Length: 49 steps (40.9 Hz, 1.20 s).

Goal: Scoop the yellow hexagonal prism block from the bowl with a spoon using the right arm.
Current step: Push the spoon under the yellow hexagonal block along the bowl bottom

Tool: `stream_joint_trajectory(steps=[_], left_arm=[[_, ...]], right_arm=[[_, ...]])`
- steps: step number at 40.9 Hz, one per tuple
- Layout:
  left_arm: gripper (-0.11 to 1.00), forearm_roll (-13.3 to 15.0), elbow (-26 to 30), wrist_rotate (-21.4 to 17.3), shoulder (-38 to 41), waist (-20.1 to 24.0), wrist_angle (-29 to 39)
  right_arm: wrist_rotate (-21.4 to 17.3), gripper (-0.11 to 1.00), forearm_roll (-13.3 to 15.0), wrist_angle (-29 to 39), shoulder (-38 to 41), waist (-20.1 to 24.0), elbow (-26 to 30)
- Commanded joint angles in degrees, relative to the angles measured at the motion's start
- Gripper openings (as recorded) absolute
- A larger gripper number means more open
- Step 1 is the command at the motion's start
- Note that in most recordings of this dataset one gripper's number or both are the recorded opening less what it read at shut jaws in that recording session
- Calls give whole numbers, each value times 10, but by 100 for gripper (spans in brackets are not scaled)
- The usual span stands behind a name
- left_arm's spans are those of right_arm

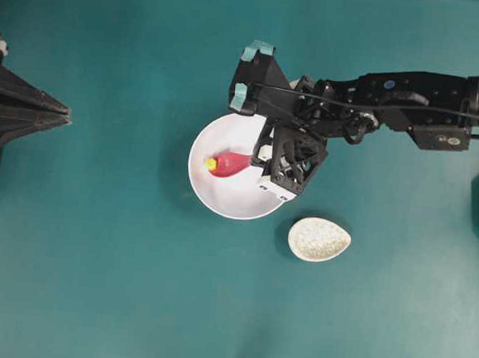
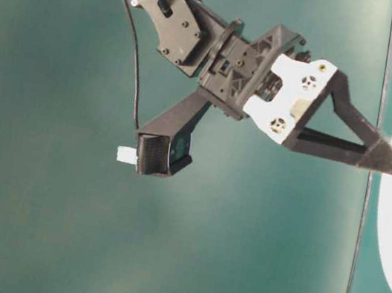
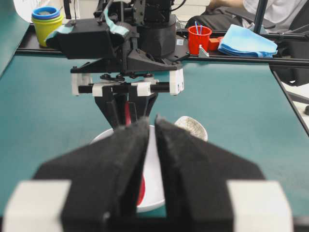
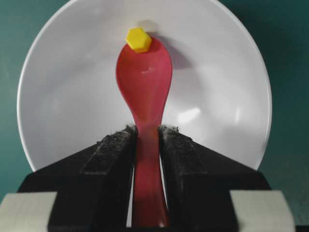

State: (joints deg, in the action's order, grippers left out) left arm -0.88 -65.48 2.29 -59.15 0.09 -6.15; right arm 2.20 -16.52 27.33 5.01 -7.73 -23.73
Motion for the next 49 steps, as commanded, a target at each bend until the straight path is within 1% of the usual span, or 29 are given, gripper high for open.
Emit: stream_joint_trajectory(steps=[1, 29, 49], left_arm=[[14, 0, 18, 1, 3, 1, -3], [14, 0, 18, 1, 2, 1, 1], [14, 1, 18, 1, 2, 1, 2]], right_arm=[[1, 25, -3, -11, -22, 1, 3], [0, 25, -4, -81, -26, 8, -27], [-8, 25, -6, -148, -50, 12, -69]])
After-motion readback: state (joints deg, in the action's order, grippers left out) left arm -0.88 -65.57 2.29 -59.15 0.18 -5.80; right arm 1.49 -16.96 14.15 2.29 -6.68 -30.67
